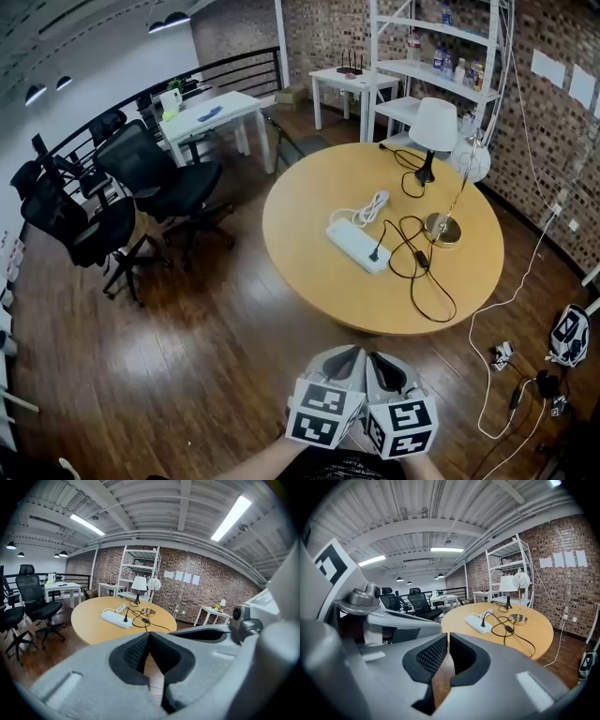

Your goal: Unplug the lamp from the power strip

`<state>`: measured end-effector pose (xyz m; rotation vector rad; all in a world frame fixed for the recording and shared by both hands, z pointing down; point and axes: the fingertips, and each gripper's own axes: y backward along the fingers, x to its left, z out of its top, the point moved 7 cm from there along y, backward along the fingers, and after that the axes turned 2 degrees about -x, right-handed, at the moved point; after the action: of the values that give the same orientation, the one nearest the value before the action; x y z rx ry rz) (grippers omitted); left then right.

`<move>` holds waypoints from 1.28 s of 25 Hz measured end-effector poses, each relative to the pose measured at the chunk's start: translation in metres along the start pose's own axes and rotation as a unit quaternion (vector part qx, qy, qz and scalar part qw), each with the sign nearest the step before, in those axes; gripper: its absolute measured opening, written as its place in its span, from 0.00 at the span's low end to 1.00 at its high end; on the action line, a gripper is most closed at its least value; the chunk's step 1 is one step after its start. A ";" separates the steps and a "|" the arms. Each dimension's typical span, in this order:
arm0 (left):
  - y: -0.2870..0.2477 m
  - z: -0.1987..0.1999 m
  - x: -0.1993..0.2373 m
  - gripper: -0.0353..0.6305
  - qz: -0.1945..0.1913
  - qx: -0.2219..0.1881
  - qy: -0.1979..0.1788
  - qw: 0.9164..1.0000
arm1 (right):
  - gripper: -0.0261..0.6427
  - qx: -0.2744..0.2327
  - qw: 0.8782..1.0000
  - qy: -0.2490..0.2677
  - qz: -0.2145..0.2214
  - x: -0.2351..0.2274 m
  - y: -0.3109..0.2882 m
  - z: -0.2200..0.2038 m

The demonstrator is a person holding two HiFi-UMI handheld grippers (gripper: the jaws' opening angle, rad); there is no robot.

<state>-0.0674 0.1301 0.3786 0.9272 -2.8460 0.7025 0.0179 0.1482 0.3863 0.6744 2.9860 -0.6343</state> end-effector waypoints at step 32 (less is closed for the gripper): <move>-0.198 0.050 0.107 0.06 0.045 0.026 0.002 0.999 | 0.09 0.066 0.996 0.030 0.051 -0.132 -0.195 0.033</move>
<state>-0.0374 -0.0914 0.4349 0.8063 -2.8941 0.7895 0.0542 -0.0796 0.4440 0.8619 2.9607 -0.8233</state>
